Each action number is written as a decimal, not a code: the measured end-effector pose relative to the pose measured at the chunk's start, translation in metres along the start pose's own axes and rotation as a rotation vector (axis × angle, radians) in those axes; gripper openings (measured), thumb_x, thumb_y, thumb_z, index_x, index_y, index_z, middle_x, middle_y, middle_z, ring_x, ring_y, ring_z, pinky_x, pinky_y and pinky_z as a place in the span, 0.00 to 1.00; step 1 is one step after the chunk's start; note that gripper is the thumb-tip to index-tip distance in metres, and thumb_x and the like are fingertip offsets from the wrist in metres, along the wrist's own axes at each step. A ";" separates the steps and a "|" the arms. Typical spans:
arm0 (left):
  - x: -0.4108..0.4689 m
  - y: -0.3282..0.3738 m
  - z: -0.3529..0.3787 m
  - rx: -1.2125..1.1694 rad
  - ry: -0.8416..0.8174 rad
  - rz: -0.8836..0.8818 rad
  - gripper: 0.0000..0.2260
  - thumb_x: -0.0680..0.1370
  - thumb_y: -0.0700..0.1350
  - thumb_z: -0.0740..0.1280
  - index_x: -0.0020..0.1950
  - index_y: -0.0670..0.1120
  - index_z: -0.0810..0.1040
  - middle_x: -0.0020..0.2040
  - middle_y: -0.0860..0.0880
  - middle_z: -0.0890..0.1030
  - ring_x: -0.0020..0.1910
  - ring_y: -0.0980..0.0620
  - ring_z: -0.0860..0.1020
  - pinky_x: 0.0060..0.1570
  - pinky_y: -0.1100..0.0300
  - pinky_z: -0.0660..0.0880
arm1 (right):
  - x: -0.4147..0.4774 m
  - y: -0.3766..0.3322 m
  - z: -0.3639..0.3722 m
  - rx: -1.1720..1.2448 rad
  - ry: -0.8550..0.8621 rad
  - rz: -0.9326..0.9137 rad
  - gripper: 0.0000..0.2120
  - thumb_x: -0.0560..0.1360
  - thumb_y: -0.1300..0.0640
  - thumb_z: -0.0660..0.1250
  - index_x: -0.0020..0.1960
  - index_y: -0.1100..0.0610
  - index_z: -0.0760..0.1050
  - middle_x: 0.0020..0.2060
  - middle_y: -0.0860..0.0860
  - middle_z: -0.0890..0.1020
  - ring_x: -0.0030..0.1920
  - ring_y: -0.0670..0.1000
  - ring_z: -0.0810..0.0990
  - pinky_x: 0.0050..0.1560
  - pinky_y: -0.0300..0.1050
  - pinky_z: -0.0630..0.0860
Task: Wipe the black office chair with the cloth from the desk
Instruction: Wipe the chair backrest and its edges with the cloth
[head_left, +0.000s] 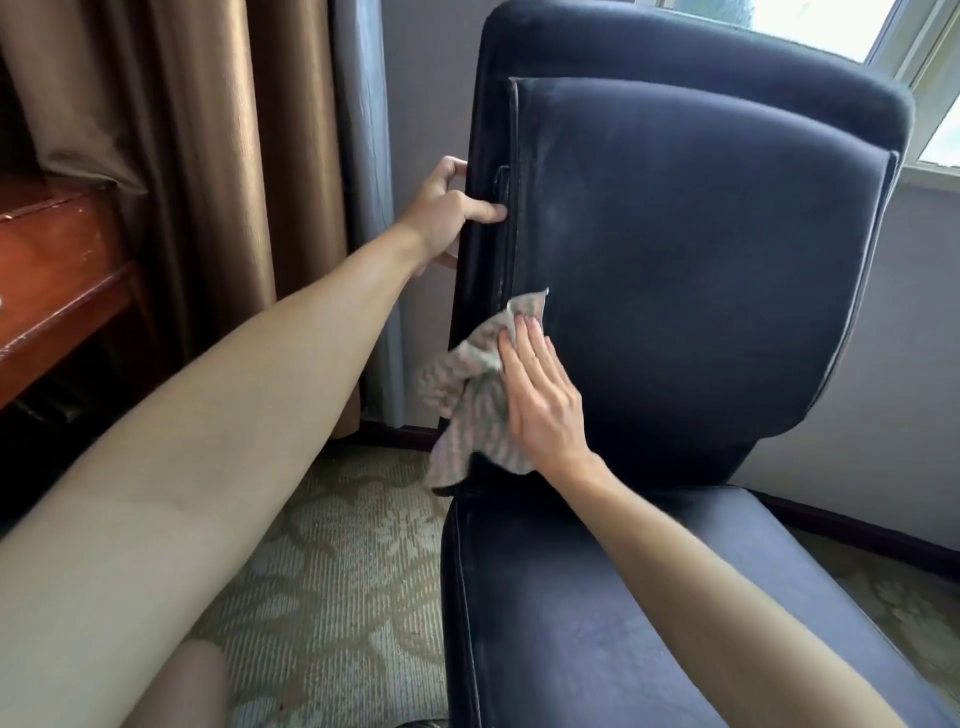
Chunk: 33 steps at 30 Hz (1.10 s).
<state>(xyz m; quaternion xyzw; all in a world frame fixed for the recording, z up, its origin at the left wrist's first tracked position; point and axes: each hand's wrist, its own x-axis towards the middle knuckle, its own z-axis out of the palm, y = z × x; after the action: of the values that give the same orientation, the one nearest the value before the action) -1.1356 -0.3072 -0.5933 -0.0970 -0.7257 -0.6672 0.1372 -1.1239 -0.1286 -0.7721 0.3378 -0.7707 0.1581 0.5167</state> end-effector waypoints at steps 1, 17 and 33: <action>0.000 0.000 0.000 -0.005 -0.001 0.004 0.16 0.73 0.41 0.71 0.57 0.49 0.70 0.48 0.49 0.83 0.40 0.51 0.84 0.29 0.56 0.78 | -0.016 -0.001 0.000 0.002 -0.023 -0.008 0.18 0.81 0.66 0.59 0.70 0.66 0.69 0.71 0.62 0.68 0.74 0.57 0.64 0.71 0.55 0.66; -0.002 -0.002 -0.001 -0.016 0.004 0.037 0.14 0.73 0.41 0.70 0.55 0.49 0.70 0.46 0.49 0.83 0.35 0.54 0.84 0.26 0.58 0.77 | -0.044 -0.026 -0.009 -0.080 -0.123 0.034 0.24 0.75 0.70 0.67 0.70 0.69 0.67 0.71 0.64 0.67 0.74 0.60 0.61 0.73 0.54 0.62; -0.005 0.000 -0.001 0.005 0.022 0.035 0.14 0.73 0.41 0.71 0.55 0.49 0.70 0.46 0.50 0.83 0.36 0.54 0.84 0.27 0.58 0.77 | 0.003 -0.016 -0.002 0.005 -0.051 0.040 0.23 0.79 0.65 0.65 0.72 0.69 0.64 0.72 0.65 0.64 0.75 0.61 0.59 0.72 0.58 0.64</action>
<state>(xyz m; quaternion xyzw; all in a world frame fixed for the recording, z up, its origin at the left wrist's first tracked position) -1.1310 -0.3075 -0.5944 -0.1017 -0.7239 -0.6641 0.1571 -1.1117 -0.1401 -0.7700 0.3274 -0.7897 0.1615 0.4930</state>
